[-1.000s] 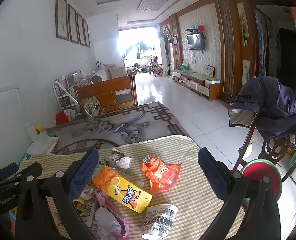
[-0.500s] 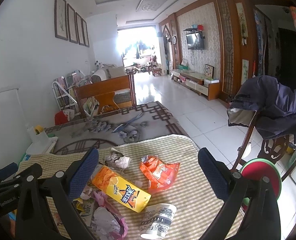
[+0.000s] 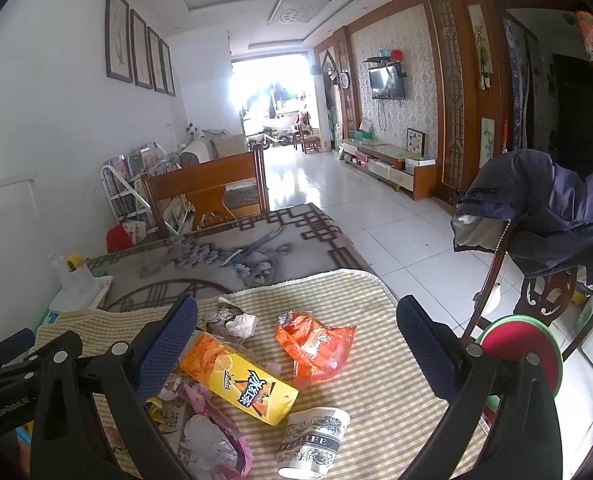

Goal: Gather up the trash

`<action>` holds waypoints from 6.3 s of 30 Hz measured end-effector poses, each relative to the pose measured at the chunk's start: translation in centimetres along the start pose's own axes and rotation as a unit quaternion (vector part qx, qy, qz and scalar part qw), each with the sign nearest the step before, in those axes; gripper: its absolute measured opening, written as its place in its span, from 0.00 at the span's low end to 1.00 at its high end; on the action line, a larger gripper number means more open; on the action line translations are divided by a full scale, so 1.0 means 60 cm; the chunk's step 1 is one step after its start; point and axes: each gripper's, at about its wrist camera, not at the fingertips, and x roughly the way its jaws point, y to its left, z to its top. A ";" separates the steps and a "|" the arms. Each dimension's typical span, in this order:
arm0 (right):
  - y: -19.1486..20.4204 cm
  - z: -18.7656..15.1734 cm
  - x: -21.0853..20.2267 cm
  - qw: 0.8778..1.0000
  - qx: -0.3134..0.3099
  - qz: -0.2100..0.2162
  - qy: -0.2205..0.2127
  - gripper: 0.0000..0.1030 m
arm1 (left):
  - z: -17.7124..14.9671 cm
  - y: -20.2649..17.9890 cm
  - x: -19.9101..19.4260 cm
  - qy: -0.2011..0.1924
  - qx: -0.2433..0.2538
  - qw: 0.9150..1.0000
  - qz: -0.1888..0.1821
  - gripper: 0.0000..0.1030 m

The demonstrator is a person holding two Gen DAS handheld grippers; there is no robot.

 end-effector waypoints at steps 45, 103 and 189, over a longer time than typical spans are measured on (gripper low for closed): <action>0.061 -0.207 -0.006 0.913 -0.113 0.220 0.325 0.71 | -0.306 0.031 0.054 0.332 0.157 0.916 -0.162 0.40; -0.387 -0.012 0.051 0.971 0.134 0.108 0.168 0.05 | 0.013 -0.320 0.116 0.103 0.060 0.968 -0.222 0.32; 0.011 -0.088 0.063 0.965 -0.003 0.137 0.225 0.72 | -0.175 0.108 0.191 0.245 -0.040 0.967 -0.057 0.36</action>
